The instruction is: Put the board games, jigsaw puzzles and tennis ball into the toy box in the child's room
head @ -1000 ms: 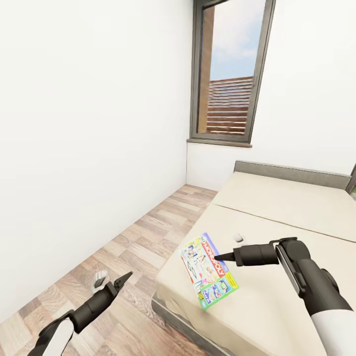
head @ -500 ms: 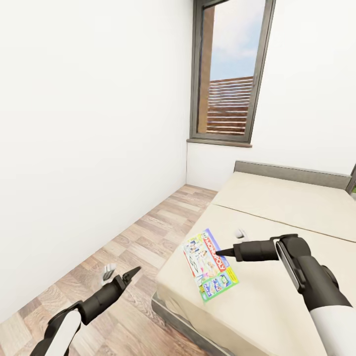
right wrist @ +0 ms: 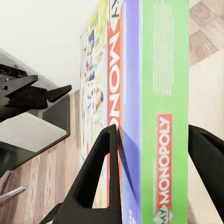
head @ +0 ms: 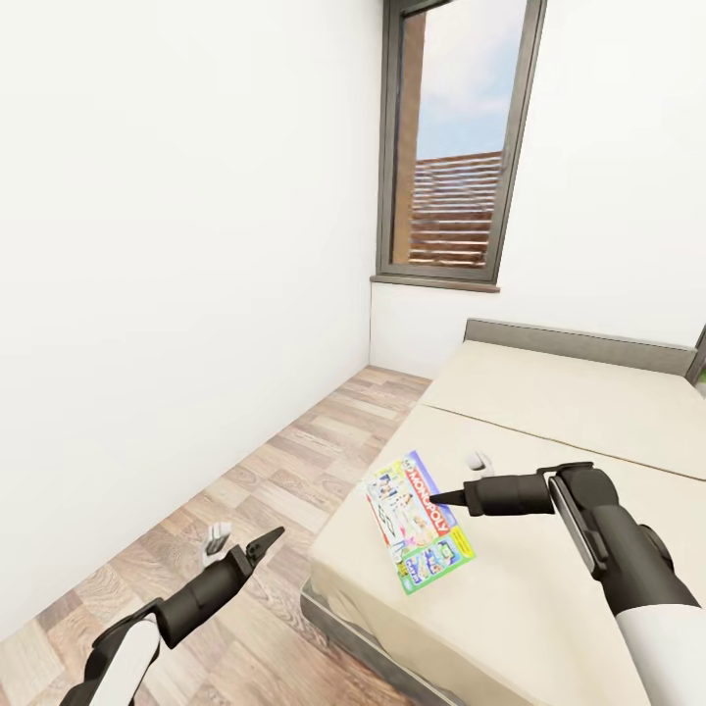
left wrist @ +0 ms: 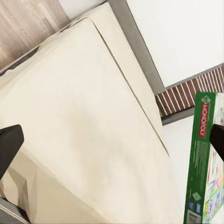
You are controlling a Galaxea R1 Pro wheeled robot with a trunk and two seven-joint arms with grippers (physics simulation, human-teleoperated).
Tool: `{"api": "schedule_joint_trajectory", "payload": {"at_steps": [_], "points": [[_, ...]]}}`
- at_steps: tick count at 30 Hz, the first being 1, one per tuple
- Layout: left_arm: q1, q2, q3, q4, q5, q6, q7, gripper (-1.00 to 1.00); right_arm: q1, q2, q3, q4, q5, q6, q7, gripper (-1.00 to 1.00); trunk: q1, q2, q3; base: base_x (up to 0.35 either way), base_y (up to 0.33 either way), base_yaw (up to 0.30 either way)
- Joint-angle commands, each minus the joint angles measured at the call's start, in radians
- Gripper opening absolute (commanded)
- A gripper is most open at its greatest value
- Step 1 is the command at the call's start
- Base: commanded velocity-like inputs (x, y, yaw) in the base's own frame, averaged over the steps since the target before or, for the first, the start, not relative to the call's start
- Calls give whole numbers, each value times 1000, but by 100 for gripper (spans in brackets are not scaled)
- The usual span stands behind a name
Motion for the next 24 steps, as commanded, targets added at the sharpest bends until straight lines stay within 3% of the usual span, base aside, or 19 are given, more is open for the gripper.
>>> {"api": "schedule_joint_trajectory", "payload": {"at_steps": [1,9,24], "points": [[3,-1,1,-8,6,9,-1,100,-1,-1,1,-1,2,7,4,-100,0,0,-1,0,0,0],[11,-5,-1,-32,11,14,-2,100,-1,-2,1,-5,3,7,4,-100,0,0,-1,0,0,0],[16,-5,3,-48,17,15,-2,100,0,0,3,-6,3,7,2,-100,-58,105,48,0,0,-6]]}}
